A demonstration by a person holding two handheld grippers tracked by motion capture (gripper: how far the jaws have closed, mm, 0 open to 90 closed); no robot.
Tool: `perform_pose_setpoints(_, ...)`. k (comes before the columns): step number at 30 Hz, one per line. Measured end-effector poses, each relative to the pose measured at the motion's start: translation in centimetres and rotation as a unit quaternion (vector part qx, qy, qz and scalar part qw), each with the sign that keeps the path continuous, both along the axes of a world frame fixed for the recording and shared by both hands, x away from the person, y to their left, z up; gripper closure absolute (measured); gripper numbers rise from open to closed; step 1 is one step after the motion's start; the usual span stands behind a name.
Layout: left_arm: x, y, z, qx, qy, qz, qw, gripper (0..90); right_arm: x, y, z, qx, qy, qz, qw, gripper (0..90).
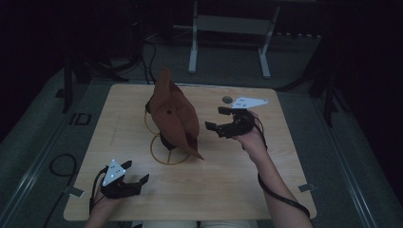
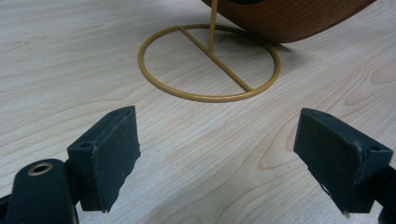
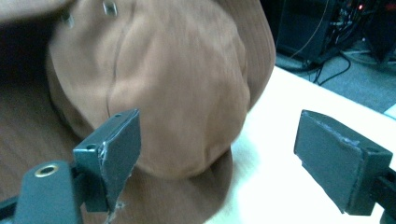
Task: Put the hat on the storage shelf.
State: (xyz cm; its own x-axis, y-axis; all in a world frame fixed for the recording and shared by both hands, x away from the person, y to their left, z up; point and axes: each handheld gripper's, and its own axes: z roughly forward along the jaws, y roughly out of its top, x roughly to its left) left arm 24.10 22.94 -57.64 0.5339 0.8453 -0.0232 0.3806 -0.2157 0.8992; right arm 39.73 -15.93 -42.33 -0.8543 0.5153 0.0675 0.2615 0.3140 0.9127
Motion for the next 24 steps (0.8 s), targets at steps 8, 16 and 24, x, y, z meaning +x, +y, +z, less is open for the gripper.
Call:
perform_pose_setpoints(8,0.0,-0.1,-0.1,0.002,0.000,0.001,1.0000,14.9,-0.6,-1.9,-3.8,-0.014,0.003,-0.017,0.9998,14.8)
perform_pose_setpoints(16,0.0,-0.2,0.0,0.000,0.000,0.000,1.0000,14.9,-1.4,-4.0,-7.4,-0.014,0.006,-0.031,0.9994,14.5)
perform_pose_setpoints(24,0.0,-0.2,0.0,0.000,0.000,-0.001,1.0000,14.9,-1.9,-5.7,-10.6,-0.020,0.024,-0.046,0.9984,14.5)
